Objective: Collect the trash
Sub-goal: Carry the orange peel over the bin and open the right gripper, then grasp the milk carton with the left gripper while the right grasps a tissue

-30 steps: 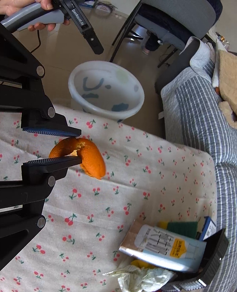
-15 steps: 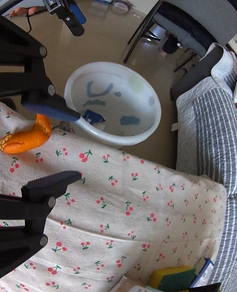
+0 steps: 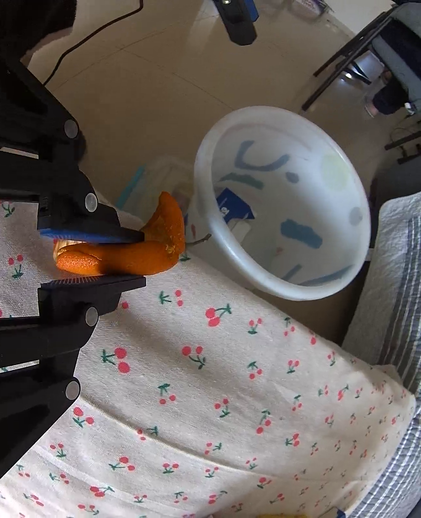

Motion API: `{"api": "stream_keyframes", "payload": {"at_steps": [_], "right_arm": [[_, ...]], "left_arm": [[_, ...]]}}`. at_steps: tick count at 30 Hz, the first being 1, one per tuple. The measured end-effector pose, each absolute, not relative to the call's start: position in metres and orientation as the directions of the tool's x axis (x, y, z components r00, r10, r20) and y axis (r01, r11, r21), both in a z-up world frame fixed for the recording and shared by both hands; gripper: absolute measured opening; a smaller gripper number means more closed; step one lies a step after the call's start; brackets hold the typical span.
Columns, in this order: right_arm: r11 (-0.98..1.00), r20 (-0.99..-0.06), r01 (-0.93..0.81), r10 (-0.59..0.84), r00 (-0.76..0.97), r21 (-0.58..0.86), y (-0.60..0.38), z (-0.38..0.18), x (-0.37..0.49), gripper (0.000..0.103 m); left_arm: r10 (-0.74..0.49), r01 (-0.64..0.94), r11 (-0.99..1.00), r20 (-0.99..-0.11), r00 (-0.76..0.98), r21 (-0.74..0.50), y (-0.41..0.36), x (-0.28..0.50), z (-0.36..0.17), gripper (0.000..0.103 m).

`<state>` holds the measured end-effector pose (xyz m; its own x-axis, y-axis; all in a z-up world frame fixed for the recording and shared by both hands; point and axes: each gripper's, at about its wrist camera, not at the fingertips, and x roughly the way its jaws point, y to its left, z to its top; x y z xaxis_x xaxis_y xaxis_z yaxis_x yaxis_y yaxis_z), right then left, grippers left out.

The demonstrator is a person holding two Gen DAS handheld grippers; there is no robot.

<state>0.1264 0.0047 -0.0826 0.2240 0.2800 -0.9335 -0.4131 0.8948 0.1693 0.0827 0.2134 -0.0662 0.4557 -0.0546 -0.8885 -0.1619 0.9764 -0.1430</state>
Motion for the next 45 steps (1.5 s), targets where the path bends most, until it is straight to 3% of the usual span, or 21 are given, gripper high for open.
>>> {"api": "stream_keyframes", "payload": {"at_steps": [10,13,15,16,17,21,29,39,45], "right_arm": [[0.904,-0.895,-0.372,0.333,0.297,0.213,0.035,-0.051,0.181,0.016],[0.907,-0.878,-0.344,0.357,0.320,0.243,0.040,-0.049,0.194,0.021],[0.911,-0.868,-0.307,0.373,0.328,0.275,0.036,-0.045,0.202,0.042],[0.915,-0.867,-0.281,0.376,0.328,0.290,0.034,-0.045,0.204,0.065],[0.917,-0.862,-0.258,0.379,0.336,0.303,0.029,-0.043,0.205,0.072],[0.919,-0.858,-0.246,0.379,0.348,0.306,0.013,-0.033,0.196,0.074],[0.956,-0.863,-0.207,0.277,0.423,0.206,-0.055,-0.010,0.165,0.089],[0.993,-0.868,-0.042,0.116,0.483,0.110,-0.184,-0.004,0.126,0.093],[0.986,-0.875,0.101,0.067,0.480,0.130,-0.261,0.000,0.112,0.097]], "left_arm": [[-0.060,-0.153,0.977,-0.884,0.463,-0.146,0.210,0.086,-0.061,0.099],[-0.056,-0.151,0.979,-0.885,0.461,-0.141,0.209,0.086,-0.060,0.099],[-0.058,-0.148,0.979,-0.885,0.463,-0.142,0.208,0.086,-0.058,0.099],[-0.058,-0.146,0.979,-0.884,0.464,-0.141,0.207,0.086,-0.057,0.099],[-0.057,-0.144,0.980,-0.884,0.465,-0.138,0.205,0.086,-0.056,0.099],[-0.062,-0.131,0.981,-0.878,0.474,-0.140,0.192,0.089,-0.051,0.099],[-0.116,-0.032,0.988,-0.876,0.469,-0.148,0.127,0.100,-0.042,0.099],[-0.134,0.142,0.987,-0.892,0.431,-0.079,0.005,0.126,-0.045,0.099],[-0.192,0.232,0.968,-0.886,0.422,-0.099,-0.068,0.148,-0.049,0.099]]}}
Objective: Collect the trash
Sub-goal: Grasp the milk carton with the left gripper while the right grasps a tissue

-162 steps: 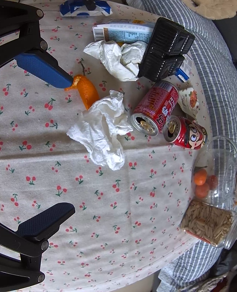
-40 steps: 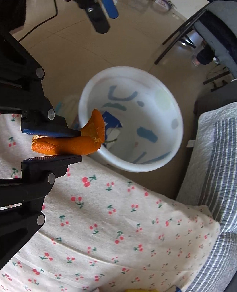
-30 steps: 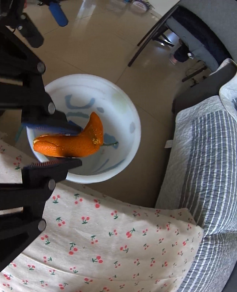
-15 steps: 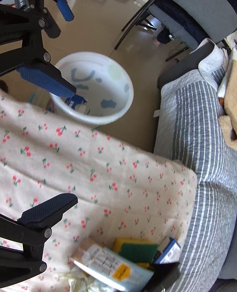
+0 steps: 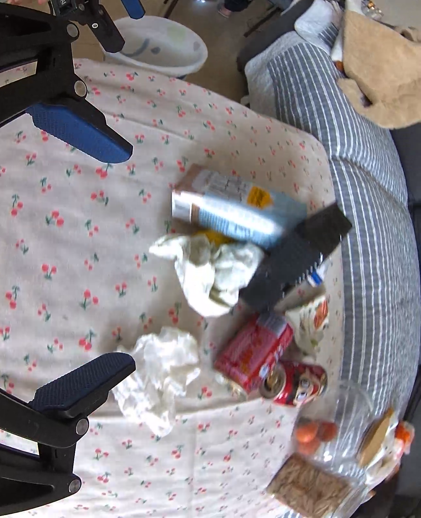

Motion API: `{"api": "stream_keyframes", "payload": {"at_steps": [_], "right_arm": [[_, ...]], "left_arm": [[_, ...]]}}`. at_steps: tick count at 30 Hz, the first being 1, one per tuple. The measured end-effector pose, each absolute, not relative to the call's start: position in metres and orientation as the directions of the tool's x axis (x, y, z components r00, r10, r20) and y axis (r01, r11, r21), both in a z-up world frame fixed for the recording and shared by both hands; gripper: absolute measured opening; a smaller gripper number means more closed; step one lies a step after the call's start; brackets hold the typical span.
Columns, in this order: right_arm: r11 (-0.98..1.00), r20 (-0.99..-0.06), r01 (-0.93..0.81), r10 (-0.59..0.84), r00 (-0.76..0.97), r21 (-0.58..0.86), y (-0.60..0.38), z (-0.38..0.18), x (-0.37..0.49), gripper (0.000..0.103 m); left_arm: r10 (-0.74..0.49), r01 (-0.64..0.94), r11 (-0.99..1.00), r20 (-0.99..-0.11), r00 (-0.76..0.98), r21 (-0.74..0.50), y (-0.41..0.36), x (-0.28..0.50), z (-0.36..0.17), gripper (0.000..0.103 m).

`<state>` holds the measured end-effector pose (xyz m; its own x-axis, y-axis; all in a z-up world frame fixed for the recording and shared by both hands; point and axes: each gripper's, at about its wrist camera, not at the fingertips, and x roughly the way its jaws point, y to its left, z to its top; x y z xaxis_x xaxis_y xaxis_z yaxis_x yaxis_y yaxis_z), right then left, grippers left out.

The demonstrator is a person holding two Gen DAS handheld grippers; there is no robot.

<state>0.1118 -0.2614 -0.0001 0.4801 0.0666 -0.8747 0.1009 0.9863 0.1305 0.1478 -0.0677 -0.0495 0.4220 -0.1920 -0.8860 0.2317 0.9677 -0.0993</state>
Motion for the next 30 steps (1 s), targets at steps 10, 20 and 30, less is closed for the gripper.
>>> {"api": "stream_keyframes", "payload": {"at_steps": [10,20,30], "right_arm": [[0.964,-0.889,0.232,0.011,0.459,0.132,-0.332,0.001,0.100,0.097],[0.945,-0.906,0.294,0.008,0.423,0.146,-0.368,-0.013,0.110,0.097],[0.917,-0.928,0.323,0.109,0.357,0.232,-0.376,-0.053,0.135,0.097]], "left_arm": [[-0.319,0.294,0.934,-0.848,0.422,-0.205,-0.144,0.201,-0.068,0.093],[-0.423,0.297,0.900,-0.807,0.411,-0.320,-0.161,0.237,-0.095,0.068],[-0.397,0.313,0.907,-0.821,0.409,-0.283,-0.154,0.223,-0.080,0.055]]}}
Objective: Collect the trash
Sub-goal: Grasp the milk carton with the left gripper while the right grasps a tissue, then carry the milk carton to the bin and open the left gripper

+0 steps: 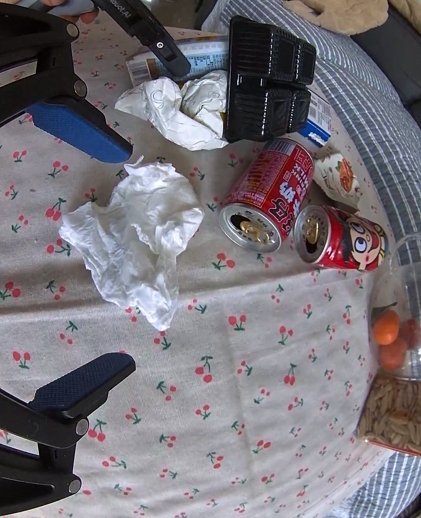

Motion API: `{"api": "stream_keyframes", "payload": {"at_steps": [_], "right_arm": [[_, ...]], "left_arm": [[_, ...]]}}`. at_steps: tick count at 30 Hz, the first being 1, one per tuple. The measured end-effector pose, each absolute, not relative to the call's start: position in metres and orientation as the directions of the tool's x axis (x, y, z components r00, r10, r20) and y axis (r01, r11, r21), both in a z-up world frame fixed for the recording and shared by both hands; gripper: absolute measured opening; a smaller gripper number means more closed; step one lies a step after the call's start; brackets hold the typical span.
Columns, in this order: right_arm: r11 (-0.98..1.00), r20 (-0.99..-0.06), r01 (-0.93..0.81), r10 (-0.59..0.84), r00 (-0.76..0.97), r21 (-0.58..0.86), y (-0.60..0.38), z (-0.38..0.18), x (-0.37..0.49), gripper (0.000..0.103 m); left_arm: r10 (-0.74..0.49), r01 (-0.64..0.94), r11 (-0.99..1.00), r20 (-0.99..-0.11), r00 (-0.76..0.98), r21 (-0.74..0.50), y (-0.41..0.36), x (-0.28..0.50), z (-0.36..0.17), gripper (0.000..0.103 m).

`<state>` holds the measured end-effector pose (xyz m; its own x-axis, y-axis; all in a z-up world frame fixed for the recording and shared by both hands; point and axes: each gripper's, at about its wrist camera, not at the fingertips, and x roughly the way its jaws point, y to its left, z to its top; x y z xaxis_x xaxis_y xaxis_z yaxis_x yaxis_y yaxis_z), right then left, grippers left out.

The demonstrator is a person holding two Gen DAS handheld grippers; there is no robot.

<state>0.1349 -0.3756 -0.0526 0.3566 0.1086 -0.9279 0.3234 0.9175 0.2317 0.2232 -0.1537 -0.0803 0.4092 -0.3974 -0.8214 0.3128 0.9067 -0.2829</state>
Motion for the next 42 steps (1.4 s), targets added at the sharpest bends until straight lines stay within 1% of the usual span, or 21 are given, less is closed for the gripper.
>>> {"api": "stream_keyframes", "payload": {"at_steps": [4,6,9,10,12,13,14,15,17,18,19,20,21,25,30,38,42], "right_arm": [[0.892,-0.931,0.363,0.146,0.335,0.270,-0.371,-0.064,0.143,0.097],[0.889,-0.934,0.375,0.137,0.331,0.263,-0.367,-0.068,0.148,0.096],[0.904,-0.946,0.370,0.097,0.308,0.214,-0.355,-0.076,0.157,0.090],[0.912,-0.951,0.367,0.070,0.302,0.184,-0.352,-0.078,0.159,0.090],[0.929,-0.955,0.353,0.001,0.296,0.110,-0.341,-0.078,0.161,0.084],[0.937,-0.956,0.343,-0.036,0.291,0.069,-0.336,-0.078,0.162,0.077],[0.943,-0.955,0.331,-0.072,0.287,0.029,-0.332,-0.078,0.162,0.073],[0.949,-0.953,0.316,-0.100,0.285,-0.005,-0.328,-0.079,0.162,0.071],[0.958,-0.946,0.281,-0.142,0.291,-0.057,-0.321,-0.080,0.161,0.061],[0.961,-0.943,0.267,-0.148,0.297,-0.067,-0.318,-0.079,0.160,0.057],[0.965,-0.942,0.254,-0.145,0.303,-0.067,-0.316,-0.078,0.158,0.047],[0.970,-0.946,0.238,-0.114,0.304,-0.041,-0.315,-0.077,0.157,0.024],[0.973,-0.951,0.230,-0.071,0.300,0.000,-0.314,-0.079,0.153,0.017],[0.975,-0.954,0.218,-0.034,0.298,0.033,-0.315,-0.077,0.142,0.010],[0.965,-0.949,0.241,0.026,0.315,0.107,-0.325,-0.066,0.131,0.010],[0.962,-0.927,0.222,0.069,0.369,0.160,-0.328,-0.039,0.111,0.010],[0.964,-0.915,0.200,0.082,0.395,0.173,-0.312,-0.027,0.095,0.010]], "left_arm": [[-0.366,0.326,0.914,-0.834,0.412,-0.241,-0.145,0.210,-0.072,0.054],[-0.361,0.332,0.914,-0.838,0.409,-0.231,-0.140,0.204,-0.071,0.054],[-0.348,0.340,0.916,-0.847,0.403,-0.214,-0.132,0.195,-0.071,0.054],[-0.341,0.341,0.917,-0.850,0.401,-0.207,-0.129,0.192,-0.071,0.054],[-0.331,0.340,0.920,-0.855,0.398,-0.198,-0.124,0.188,-0.072,0.054],[-0.328,0.338,0.921,-0.857,0.398,-0.196,-0.121,0.186,-0.072,0.054],[-0.326,0.334,0.922,-0.858,0.397,-0.196,-0.117,0.184,-0.072,0.054],[-0.324,0.330,0.923,-0.859,0.396,-0.196,-0.115,0.183,-0.072,0.054],[-0.324,0.321,0.925,-0.860,0.395,-0.201,-0.109,0.180,-0.072,0.054],[-0.324,0.316,0.927,-0.861,0.393,-0.204,-0.106,0.179,-0.071,0.054],[-0.324,0.311,0.927,-0.862,0.391,-0.207,-0.103,0.177,-0.071,0.054],[-0.324,0.306,0.928,-0.863,0.388,-0.211,-0.101,0.175,-0.071,0.054],[-0.324,0.300,0.929,-0.865,0.384,-0.214,-0.098,0.174,-0.071,0.054],[-0.330,0.275,0.932,-0.866,0.376,-0.236,-0.086,0.170,-0.070,0.054],[-0.328,0.256,0.936,-0.863,0.385,-0.242,-0.073,0.166,-0.066,0.054],[-0.334,0.232,0.938,-0.855,0.396,-0.259,-0.053,0.159,-0.059,0.054],[-0.340,0.215,0.938,-0.851,0.400,-0.273,-0.041,0.155,-0.056,0.054]]}}
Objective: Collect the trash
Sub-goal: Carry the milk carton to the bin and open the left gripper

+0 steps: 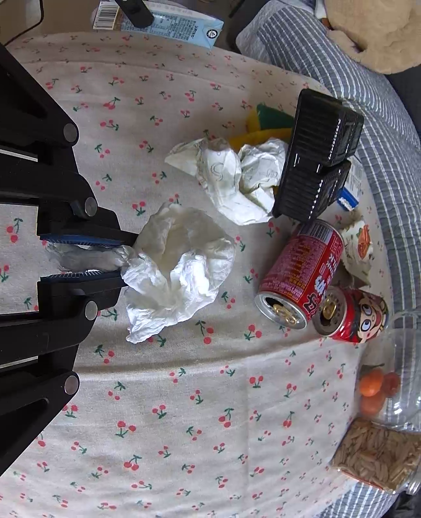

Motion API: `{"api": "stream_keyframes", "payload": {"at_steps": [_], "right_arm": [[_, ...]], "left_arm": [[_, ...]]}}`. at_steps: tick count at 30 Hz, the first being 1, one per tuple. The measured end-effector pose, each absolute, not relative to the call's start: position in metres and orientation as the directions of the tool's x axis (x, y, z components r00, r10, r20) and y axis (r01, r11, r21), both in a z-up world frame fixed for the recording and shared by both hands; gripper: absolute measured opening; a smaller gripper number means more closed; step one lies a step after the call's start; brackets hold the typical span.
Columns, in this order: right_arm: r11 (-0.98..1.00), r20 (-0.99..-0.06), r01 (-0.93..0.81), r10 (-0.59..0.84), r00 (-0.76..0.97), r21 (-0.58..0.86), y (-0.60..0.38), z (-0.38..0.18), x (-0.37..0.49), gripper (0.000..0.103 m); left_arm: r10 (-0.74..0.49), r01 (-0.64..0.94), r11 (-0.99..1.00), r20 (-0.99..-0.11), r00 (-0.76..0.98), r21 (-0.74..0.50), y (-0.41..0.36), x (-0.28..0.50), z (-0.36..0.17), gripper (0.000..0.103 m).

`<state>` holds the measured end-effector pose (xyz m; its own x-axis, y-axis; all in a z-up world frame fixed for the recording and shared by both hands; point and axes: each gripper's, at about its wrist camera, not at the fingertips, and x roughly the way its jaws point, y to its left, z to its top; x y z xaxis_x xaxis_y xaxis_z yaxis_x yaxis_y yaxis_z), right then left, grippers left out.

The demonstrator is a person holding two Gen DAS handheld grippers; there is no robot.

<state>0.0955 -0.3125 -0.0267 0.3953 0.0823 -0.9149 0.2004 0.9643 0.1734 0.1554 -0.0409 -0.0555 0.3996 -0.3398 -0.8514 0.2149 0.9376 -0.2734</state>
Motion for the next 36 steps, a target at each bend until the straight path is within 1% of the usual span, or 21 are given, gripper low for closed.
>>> {"api": "stream_keyframes", "payload": {"at_steps": [8,18,27,36], "right_arm": [[0.971,-0.891,0.117,0.138,0.433,0.207,-0.279,-0.014,0.097,0.010],[0.974,-0.875,-0.007,0.206,0.439,0.225,-0.220,-0.009,0.107,0.010],[0.966,-0.872,-0.095,0.258,0.416,0.240,-0.167,-0.016,0.120,0.010],[0.959,-0.879,-0.148,0.280,0.386,0.241,-0.129,-0.029,0.130,0.010]], "left_arm": [[-0.320,0.183,0.947,-0.846,0.427,-0.265,-0.007,0.146,-0.048,0.054],[-0.256,0.070,0.965,-0.860,0.442,-0.251,0.054,0.143,-0.054,0.054],[-0.207,-0.014,0.971,-0.869,0.449,-0.238,0.100,0.137,-0.062,0.054],[-0.156,-0.132,0.964,-0.892,0.424,-0.231,0.142,0.147,-0.083,0.054]]}}
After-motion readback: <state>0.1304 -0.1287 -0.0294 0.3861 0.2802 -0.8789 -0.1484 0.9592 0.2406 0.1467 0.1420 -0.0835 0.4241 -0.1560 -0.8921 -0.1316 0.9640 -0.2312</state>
